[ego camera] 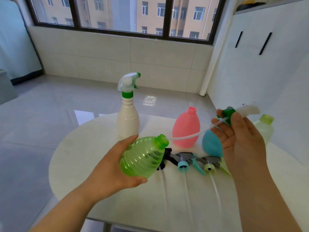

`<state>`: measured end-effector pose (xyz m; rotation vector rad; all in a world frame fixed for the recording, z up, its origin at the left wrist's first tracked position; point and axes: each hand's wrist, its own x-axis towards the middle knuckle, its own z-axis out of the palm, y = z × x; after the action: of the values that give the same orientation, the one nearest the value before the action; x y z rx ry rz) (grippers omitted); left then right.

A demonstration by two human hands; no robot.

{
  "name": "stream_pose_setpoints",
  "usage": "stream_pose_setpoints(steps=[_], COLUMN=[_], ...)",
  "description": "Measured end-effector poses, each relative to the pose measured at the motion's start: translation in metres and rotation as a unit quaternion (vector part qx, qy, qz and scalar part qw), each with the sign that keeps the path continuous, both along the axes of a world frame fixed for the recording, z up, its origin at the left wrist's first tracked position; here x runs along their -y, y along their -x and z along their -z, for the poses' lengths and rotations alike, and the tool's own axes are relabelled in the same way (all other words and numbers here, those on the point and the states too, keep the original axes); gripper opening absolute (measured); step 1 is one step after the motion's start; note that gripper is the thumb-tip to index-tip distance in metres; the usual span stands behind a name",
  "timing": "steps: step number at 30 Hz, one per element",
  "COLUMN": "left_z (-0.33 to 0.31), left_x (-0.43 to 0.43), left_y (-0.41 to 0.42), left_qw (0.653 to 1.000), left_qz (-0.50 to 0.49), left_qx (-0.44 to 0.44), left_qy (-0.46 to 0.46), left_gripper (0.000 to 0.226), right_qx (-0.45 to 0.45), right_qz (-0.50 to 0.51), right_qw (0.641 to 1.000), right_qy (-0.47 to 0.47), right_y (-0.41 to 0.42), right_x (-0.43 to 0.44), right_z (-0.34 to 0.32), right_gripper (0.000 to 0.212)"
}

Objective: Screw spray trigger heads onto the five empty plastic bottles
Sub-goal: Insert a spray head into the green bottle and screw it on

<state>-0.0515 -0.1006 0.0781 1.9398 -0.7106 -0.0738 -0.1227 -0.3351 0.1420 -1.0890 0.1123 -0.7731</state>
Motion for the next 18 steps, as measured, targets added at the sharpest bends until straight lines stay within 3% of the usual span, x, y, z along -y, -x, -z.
stream_pose_setpoints(steps=[8,12,18], left_z=[-0.004,-0.004,-0.004], left_x=[0.009,0.009,0.010], left_y=[0.011,0.010,0.009], left_qw=[0.996,0.990,0.981], left_qz=[0.044,0.065,0.094], left_qx=[-0.061,-0.108,-0.144], left_qy=[0.038,0.066,0.089], left_gripper=[0.081,0.079,0.072], right_qx=[-0.094,-0.137,-0.155], right_qz=[-0.096,-0.173,-0.220], right_qw=[0.984,0.965,0.949], right_qy=[0.121,0.141,0.163], right_y=[-0.009,-0.011,-0.009], right_x=[-0.029,-0.044,-0.044], right_z=[0.015,0.028,0.027], right_gripper=[0.028,0.015,0.020])
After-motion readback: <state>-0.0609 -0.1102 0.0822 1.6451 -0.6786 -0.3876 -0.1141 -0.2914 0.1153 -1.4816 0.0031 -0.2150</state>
